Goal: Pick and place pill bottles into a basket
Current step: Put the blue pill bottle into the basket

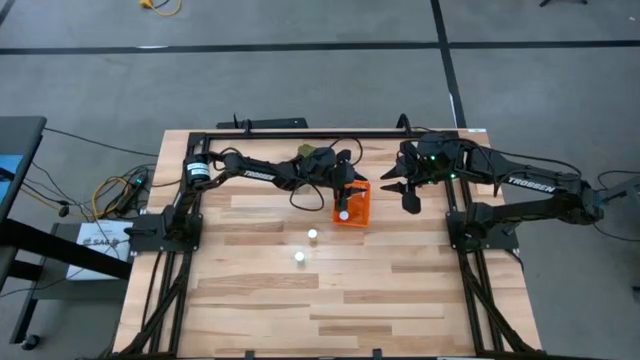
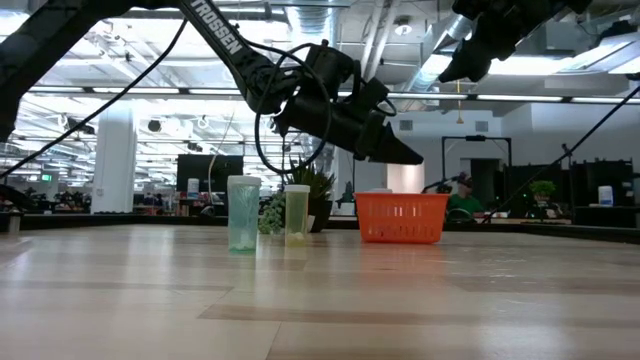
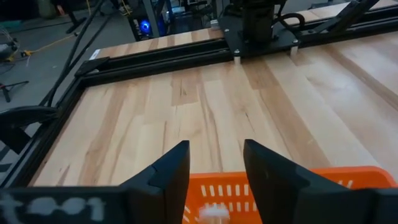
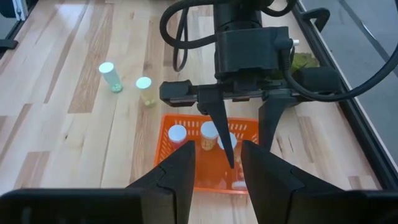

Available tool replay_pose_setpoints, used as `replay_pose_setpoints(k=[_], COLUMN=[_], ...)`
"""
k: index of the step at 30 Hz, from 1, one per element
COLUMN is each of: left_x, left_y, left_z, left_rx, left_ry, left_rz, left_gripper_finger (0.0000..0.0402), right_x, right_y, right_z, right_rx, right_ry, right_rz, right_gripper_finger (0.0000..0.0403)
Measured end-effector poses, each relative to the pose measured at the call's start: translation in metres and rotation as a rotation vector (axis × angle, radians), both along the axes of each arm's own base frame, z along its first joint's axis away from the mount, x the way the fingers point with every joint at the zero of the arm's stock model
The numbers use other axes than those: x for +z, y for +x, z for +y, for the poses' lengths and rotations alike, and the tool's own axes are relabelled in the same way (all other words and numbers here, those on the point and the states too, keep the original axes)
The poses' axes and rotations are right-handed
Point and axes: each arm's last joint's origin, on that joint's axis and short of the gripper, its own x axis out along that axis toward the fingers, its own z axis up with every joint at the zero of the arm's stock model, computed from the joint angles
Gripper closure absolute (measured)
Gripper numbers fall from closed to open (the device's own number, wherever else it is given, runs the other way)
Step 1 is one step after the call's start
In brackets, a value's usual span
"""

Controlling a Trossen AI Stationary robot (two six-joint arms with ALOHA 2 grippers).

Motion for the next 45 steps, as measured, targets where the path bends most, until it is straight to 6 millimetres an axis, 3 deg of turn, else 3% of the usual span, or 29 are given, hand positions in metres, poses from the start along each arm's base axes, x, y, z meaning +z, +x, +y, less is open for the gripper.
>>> replay_pose_setpoints(k=[14, 23, 31, 37, 40, 45], left_x=[0.006, 0.044, 0.094, 0.132, 0.151, 0.164], left_y=[0.004, 0.01, -0.027, -0.06, -0.076, -0.112], left_z=[-0.001, -0.019, -0.029, -0.051, -0.062, -0.083], left_rx=[0.018, -0.049, 0.015, 0.048, 0.099, 0.181], left_ry=[0.014, 0.073, -0.036, -0.166, -0.213, -0.264], left_rz=[-0.017, 0.209, 0.343, 0.409, 0.35, 0.199], left_gripper_finger=[0.0254, 0.0257, 0.0262, 0.0262, 0.0262, 0.0263], right_x=[0.0, 0.0, -0.001, -0.001, -0.001, -0.001], right_y=[0.0, 0.0, -0.001, -0.001, 0.0, 0.0], right_z=[0.0, 0.0, 0.0, 0.0, 0.0, 0.0], right_rx=[0.0, -0.028, -0.039, -0.054, -0.055, -0.054], right_ry=[0.0, 0.024, 0.04, 0.06, 0.06, 0.059], right_rz=[0.0, 0.003, 0.009, 0.007, 0.007, 0.003], right_gripper_finger=[0.028, 0.028, 0.028, 0.028, 0.028, 0.028])
